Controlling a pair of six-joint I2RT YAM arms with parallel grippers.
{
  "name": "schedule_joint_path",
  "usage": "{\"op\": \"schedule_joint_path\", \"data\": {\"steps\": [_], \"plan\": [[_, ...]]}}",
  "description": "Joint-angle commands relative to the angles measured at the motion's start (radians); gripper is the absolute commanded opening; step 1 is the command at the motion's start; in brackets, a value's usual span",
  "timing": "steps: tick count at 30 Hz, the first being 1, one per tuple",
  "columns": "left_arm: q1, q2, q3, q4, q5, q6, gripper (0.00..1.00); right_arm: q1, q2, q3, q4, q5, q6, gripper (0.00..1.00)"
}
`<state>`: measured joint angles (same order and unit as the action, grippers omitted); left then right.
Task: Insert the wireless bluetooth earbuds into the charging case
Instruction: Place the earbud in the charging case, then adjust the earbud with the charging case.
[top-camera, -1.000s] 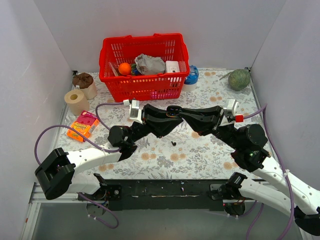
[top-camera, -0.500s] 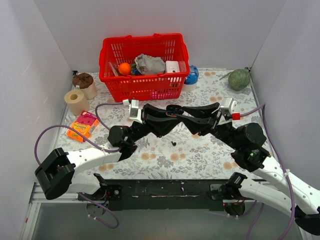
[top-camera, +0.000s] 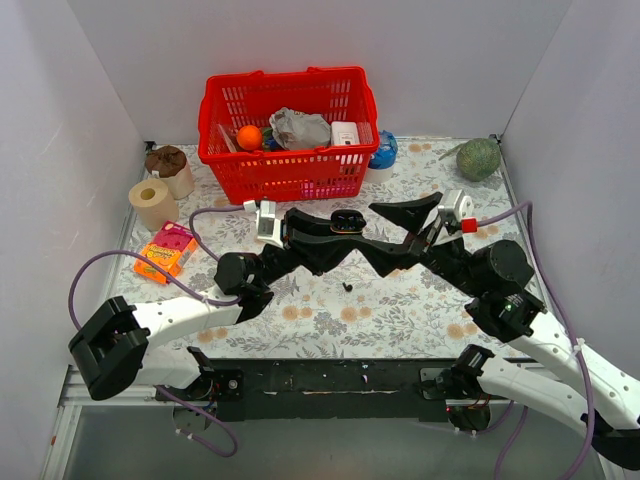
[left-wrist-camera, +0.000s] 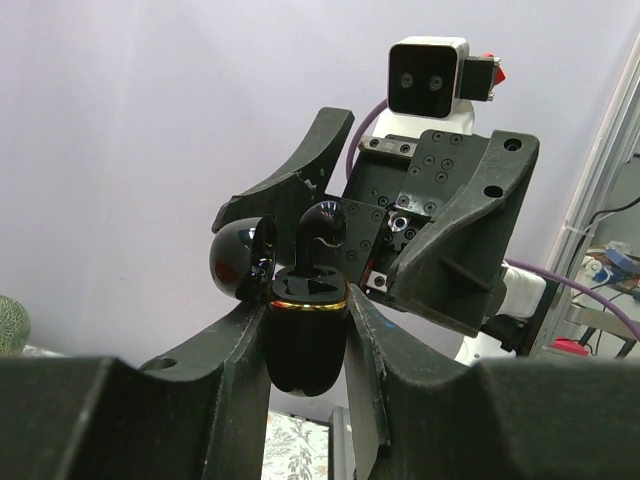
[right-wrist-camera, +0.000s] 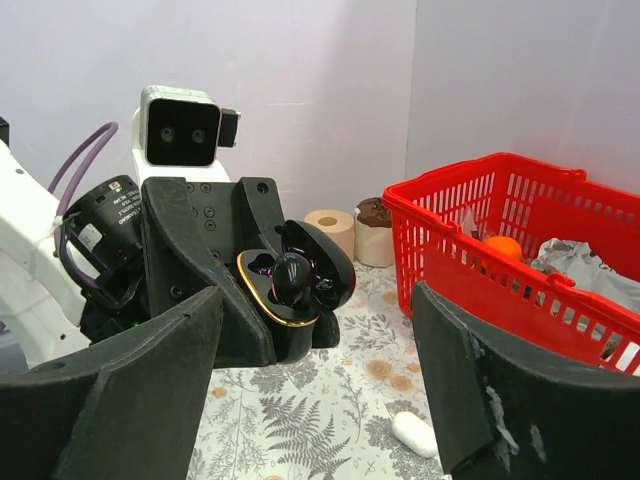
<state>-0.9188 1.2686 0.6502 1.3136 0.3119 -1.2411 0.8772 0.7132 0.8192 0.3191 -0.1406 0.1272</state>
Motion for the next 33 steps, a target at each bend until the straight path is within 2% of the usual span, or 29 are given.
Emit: {"op": "schedule_joint_path", "data": {"steps": [1, 6, 8, 11, 14, 15, 18, 29, 33], "plan": [[-0.005, -0.044, -0.011, 0.397, -0.025, 0.028, 0.0, -0.001, -0.035, 0.077, -0.034, 0.018, -0.008, 0.84], [-0.005, -0.072, -0.026, 0.38, -0.033, 0.055, 0.0, -0.001, -0.06, 0.124, -0.083, 0.042, -0.017, 0.85], [-0.005, -0.089, -0.035, 0.372, -0.037, 0.072, 0.0, 0.0, -0.061, 0.138, -0.101, 0.064, -0.015, 0.82], [-0.005, -0.113, -0.049, 0.349, -0.028, 0.095, 0.0, -0.001, -0.049, 0.172, -0.146, 0.082, -0.008, 0.7], [-0.005, -0.14, -0.069, 0.322, -0.022, 0.107, 0.0, -0.001, -0.017, 0.215, -0.201, 0.078, -0.003, 0.42], [-0.005, -0.143, -0.075, 0.322, -0.023, 0.111, 0.0, -0.001, -0.002, 0.221, -0.21, 0.07, -0.003, 0.23], [-0.005, -0.159, -0.083, 0.296, -0.016, 0.123, 0.0, -0.001, 0.017, 0.238, -0.222, 0.024, -0.003, 0.01], [-0.005, -0.19, -0.09, 0.242, -0.03, 0.144, 0.0, -0.001, 0.08, 0.313, -0.301, -0.149, 0.002, 0.01], [-0.005, -0.209, -0.086, 0.172, -0.042, 0.157, 0.0, -0.001, 0.081, 0.322, -0.318, -0.2, 0.006, 0.01]]}}
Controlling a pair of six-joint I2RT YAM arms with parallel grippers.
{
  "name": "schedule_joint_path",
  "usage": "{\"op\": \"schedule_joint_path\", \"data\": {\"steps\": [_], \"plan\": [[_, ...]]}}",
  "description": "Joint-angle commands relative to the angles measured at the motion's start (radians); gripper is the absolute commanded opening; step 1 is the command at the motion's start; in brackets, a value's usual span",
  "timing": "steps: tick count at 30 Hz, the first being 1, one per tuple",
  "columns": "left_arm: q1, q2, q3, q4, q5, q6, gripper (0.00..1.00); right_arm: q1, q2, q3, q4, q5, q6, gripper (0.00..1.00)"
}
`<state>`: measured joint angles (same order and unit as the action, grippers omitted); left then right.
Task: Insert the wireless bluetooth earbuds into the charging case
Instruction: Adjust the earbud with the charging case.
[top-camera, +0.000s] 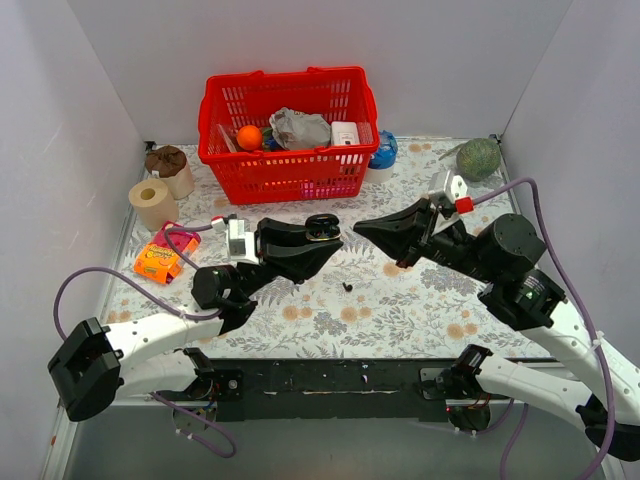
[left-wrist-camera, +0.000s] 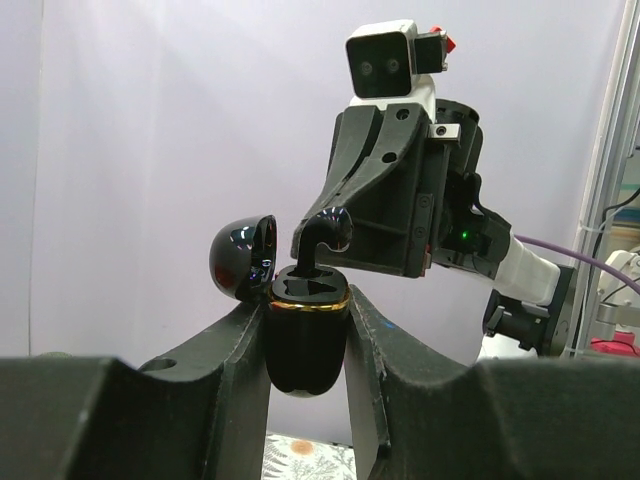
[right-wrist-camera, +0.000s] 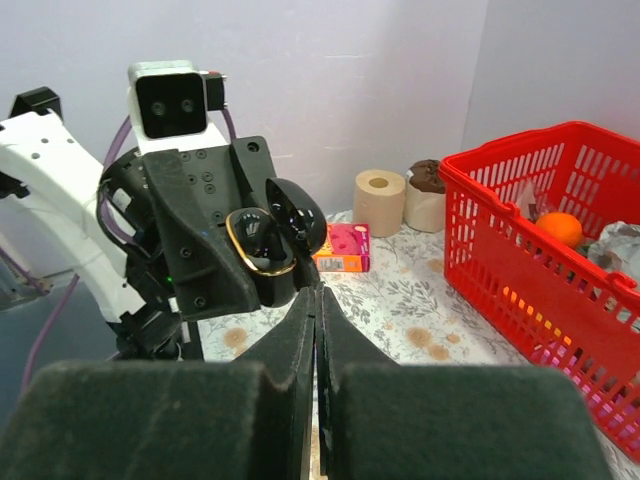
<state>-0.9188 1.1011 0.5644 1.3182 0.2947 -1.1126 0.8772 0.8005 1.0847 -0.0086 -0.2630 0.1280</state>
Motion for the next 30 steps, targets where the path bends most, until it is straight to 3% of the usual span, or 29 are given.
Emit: {"op": "schedule_joint_path", "data": {"steps": [1, 15, 21, 30], "plan": [[-0.005, -0.053, -0.001, 0.153, -0.032, 0.033, 0.0, -0.001, -0.006, 0.057, 0.01, -0.084, 0.01, 0.01], [-0.005, -0.109, -0.015, -0.037, -0.111, 0.071, 0.0, 0.0, 0.039, 0.061, 0.042, -0.255, 0.094, 0.01], [-0.005, -0.112, -0.024, -0.161, -0.169, 0.05, 0.0, 0.0, 0.051, 0.078, -0.017, -0.157, 0.104, 0.01], [-0.005, -0.112, -0.061, -0.208, -0.18, -0.013, 0.0, 0.0, 0.048, 0.083, -0.068, -0.045, 0.102, 0.01]]}}
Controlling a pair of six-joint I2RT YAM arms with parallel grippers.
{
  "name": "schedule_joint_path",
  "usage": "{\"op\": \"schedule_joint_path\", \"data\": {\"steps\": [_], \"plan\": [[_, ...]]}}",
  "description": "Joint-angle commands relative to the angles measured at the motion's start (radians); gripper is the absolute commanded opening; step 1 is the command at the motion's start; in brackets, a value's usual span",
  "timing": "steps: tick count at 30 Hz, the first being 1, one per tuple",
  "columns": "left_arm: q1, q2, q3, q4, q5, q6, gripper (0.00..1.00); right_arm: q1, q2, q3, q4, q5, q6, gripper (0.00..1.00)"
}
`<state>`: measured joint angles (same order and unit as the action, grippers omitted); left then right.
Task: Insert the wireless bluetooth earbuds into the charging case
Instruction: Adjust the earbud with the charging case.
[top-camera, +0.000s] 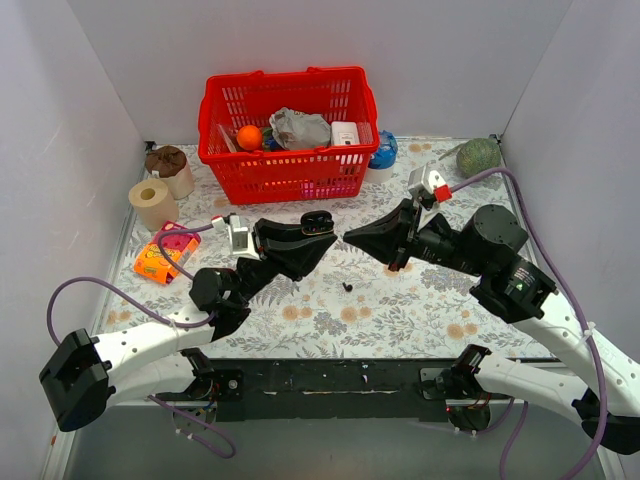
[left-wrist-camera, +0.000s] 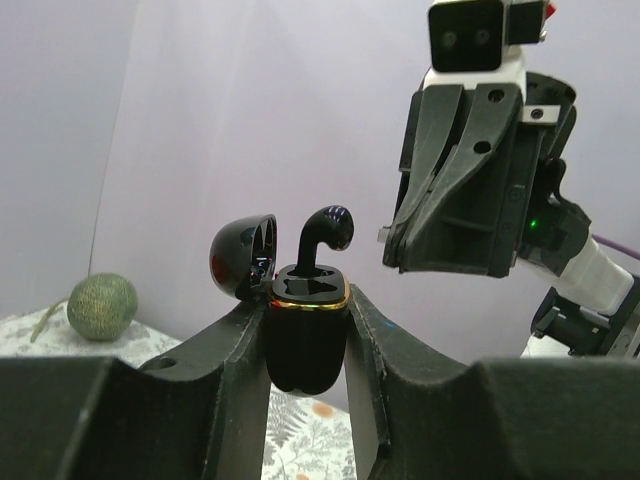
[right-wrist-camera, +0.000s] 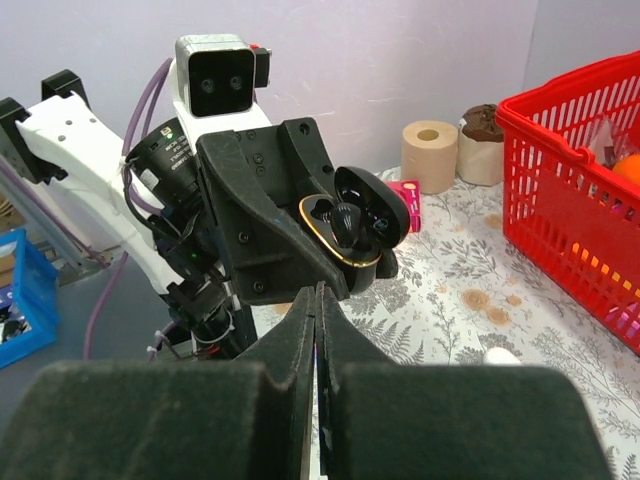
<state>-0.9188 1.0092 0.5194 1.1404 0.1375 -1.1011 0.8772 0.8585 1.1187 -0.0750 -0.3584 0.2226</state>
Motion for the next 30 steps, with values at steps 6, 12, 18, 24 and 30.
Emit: {"op": "schedule_joint_path", "data": {"steps": [6, 12, 18, 24, 30], "plan": [[-0.005, -0.004, -0.012, -0.037, -0.015, -0.032, 0.0, 0.0, 0.016, 0.066, -0.008, 0.007, 0.011, 0.01], [-0.005, 0.009, -0.009, -0.039, -0.006, -0.039, 0.0, 0.0, 0.042, 0.09, -0.034, -0.008, 0.001, 0.01], [-0.005, 0.019, -0.004, -0.034, 0.014, -0.039, 0.0, 0.0, 0.065, 0.104, -0.04, -0.007, 0.003, 0.01], [-0.005, 0.017, -0.005, -0.028, 0.022, -0.039, 0.0, 0.0, 0.073, 0.11, -0.052, 0.024, -0.003, 0.01], [-0.005, 0.017, -0.009, -0.022, 0.034, -0.042, 0.0, 0.0, 0.08, 0.113, -0.058, 0.056, -0.008, 0.01]]}}
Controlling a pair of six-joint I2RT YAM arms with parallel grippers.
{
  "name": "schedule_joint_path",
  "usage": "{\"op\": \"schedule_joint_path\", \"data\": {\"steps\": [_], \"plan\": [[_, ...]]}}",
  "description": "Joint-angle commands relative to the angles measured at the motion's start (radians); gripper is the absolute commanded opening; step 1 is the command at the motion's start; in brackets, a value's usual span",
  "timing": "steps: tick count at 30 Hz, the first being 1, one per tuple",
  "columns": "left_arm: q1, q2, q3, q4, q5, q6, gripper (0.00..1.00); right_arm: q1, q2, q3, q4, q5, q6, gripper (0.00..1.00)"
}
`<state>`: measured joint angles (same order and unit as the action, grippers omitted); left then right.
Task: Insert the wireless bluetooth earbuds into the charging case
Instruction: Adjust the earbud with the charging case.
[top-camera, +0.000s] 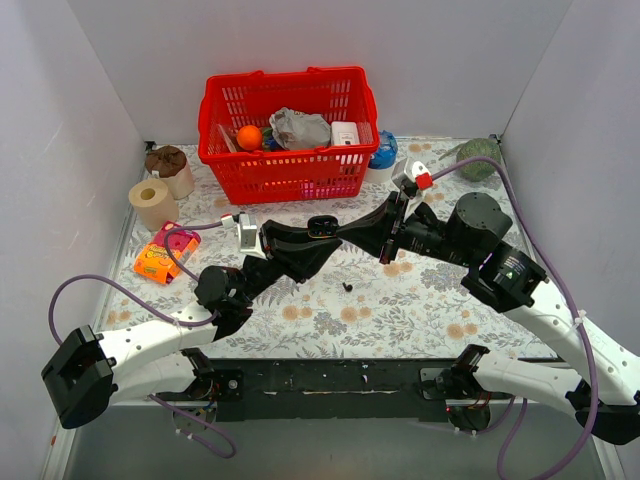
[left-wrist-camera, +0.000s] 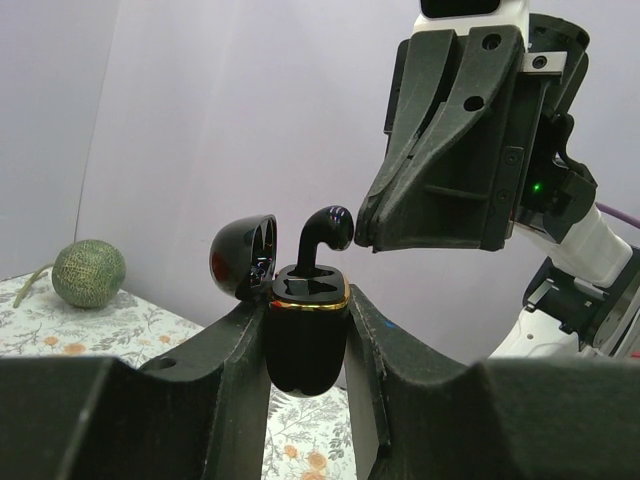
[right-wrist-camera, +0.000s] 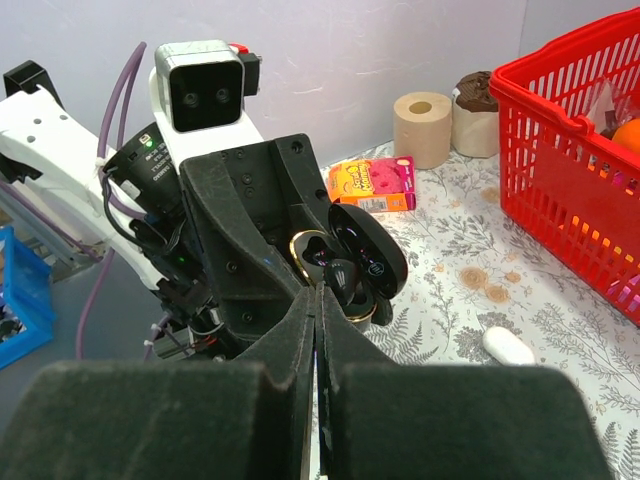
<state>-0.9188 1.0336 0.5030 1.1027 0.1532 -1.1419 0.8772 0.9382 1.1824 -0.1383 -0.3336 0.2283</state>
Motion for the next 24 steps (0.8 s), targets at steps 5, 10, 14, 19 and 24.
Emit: {"op": "schedule_joint_path", "data": {"steps": [5, 10, 14, 19, 24], "plan": [[-0.005, -0.015, 0.002, 0.02, 0.02, -0.001, 0.0, 0.0, 0.016, 0.057, -0.006, 0.048, -0.015, 0.01], [-0.005, -0.023, 0.0, 0.019, 0.023, -0.001, 0.0, 0.0, 0.014, 0.054, -0.001, 0.061, -0.015, 0.01], [-0.005, -0.026, -0.003, 0.02, 0.022, 0.004, 0.0, -0.001, 0.008, 0.056, 0.003, 0.067, -0.014, 0.01], [-0.005, -0.02, -0.006, 0.039, 0.035, -0.001, 0.0, -0.001, 0.025, 0.08, -0.009, 0.091, -0.021, 0.01], [-0.005, -0.021, -0.011, 0.051, 0.042, -0.004, 0.0, 0.0, 0.034, 0.088, -0.006, 0.093, -0.026, 0.01]]}}
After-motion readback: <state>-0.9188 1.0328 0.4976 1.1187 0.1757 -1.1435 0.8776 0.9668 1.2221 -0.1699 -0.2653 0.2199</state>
